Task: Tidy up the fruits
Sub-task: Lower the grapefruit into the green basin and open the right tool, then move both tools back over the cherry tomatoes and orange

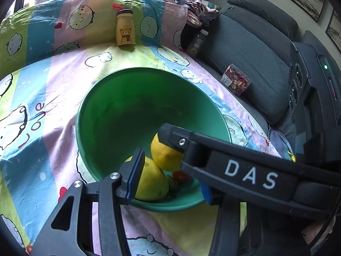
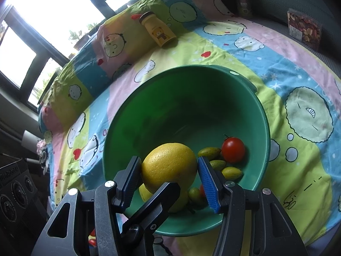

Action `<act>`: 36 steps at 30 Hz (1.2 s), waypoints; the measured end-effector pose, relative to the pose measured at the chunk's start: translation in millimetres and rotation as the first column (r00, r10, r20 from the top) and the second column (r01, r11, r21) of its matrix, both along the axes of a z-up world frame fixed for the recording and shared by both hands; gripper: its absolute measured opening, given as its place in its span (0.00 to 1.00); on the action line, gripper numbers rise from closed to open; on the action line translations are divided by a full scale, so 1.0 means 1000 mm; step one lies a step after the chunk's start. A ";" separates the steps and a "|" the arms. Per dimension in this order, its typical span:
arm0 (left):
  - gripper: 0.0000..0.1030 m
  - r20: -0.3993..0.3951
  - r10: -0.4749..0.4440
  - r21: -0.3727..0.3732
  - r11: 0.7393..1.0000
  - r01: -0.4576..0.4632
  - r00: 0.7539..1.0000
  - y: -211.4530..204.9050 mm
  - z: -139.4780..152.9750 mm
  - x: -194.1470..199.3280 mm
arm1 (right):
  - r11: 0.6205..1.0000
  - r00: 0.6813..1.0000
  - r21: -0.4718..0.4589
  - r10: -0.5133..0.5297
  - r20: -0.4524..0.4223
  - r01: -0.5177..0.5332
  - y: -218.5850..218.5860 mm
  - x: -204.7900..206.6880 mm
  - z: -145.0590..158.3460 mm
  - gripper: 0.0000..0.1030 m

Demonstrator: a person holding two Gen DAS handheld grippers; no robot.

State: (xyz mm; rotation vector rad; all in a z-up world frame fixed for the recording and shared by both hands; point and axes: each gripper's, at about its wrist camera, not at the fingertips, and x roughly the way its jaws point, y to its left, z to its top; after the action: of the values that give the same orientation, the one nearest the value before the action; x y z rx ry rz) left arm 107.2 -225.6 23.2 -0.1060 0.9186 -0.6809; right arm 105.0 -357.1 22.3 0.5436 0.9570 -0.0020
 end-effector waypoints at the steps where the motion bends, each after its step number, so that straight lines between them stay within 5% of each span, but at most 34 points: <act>1: 0.47 0.005 0.011 -0.008 1.000 -0.011 1.000 0.004 0.003 -0.001 | 1.000 1.000 -0.015 -0.010 0.008 0.010 -0.001 -0.001 0.002 0.56; 10: 0.63 0.050 0.224 0.060 0.972 -0.226 0.973 0.070 0.032 -0.020 | 1.000 0.996 -0.002 0.010 0.089 -0.010 0.002 -0.015 0.022 0.56; 17: 0.65 0.043 0.476 0.138 0.868 -0.477 0.878 0.152 0.030 -0.052 | 0.991 0.981 0.040 0.122 0.152 -0.129 0.024 -0.021 0.038 0.55; 23: 0.65 0.012 0.634 0.185 0.758 -0.625 0.773 0.206 0.016 -0.082 | 0.968 0.954 0.007 0.244 0.174 -0.249 0.065 -0.023 0.047 0.55; 27: 0.64 -0.044 0.640 0.152 0.763 -0.628 0.767 0.227 0.002 -0.090 | 0.938 0.927 -0.010 0.345 0.150 -0.347 0.099 -0.021 0.043 0.55; 32: 0.62 -0.085 0.668 0.175 0.740 -0.649 0.739 0.242 -0.012 -0.087 | 0.879 0.873 -0.008 0.475 0.111 -0.477 0.147 -0.020 0.027 0.55; 36: 0.51 -0.150 0.670 0.155 0.742 -0.652 0.727 0.253 -0.026 -0.082 | 0.819 0.819 0.018 0.573 0.035 -0.574 0.186 -0.019 0.004 0.55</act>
State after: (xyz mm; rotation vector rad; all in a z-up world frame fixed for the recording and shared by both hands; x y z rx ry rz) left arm 25.3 27.3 -2.4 -0.4086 1.0153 0.0519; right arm 85.7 -171.4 26.0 0.2590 1.0650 0.5663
